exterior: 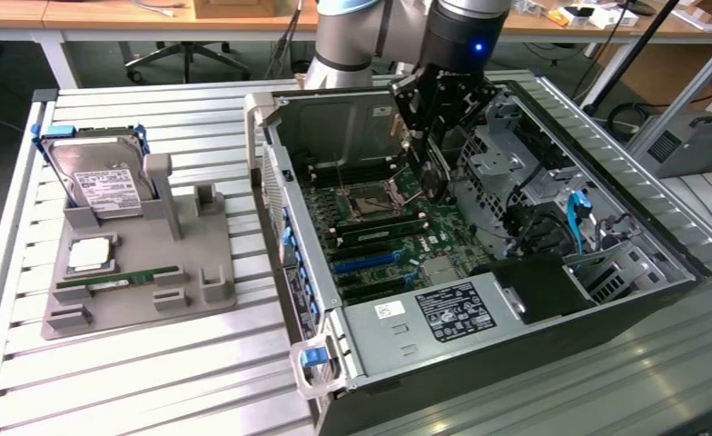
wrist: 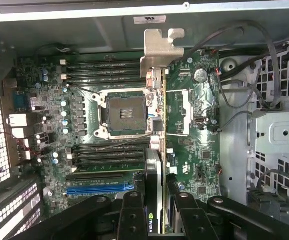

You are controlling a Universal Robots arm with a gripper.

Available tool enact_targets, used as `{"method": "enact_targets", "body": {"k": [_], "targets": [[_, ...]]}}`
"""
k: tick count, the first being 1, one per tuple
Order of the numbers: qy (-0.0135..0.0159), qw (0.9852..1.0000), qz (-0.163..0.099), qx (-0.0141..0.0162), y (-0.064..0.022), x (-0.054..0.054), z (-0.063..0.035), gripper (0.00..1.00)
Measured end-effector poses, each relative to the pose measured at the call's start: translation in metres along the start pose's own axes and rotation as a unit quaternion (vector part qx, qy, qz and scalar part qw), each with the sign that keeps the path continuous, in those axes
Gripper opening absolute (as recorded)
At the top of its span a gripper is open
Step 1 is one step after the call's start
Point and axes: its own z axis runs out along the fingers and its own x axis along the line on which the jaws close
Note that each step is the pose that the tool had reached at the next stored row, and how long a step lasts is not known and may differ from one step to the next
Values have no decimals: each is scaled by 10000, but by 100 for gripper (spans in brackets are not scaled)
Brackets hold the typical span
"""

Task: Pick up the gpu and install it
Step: 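Pick up the gpu and move the gpu toward the slot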

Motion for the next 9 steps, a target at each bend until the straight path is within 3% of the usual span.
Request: {"method": "enact_targets", "body": {"k": [9], "targets": [[0,10000,0,-1,0,-1,1,27]]}}
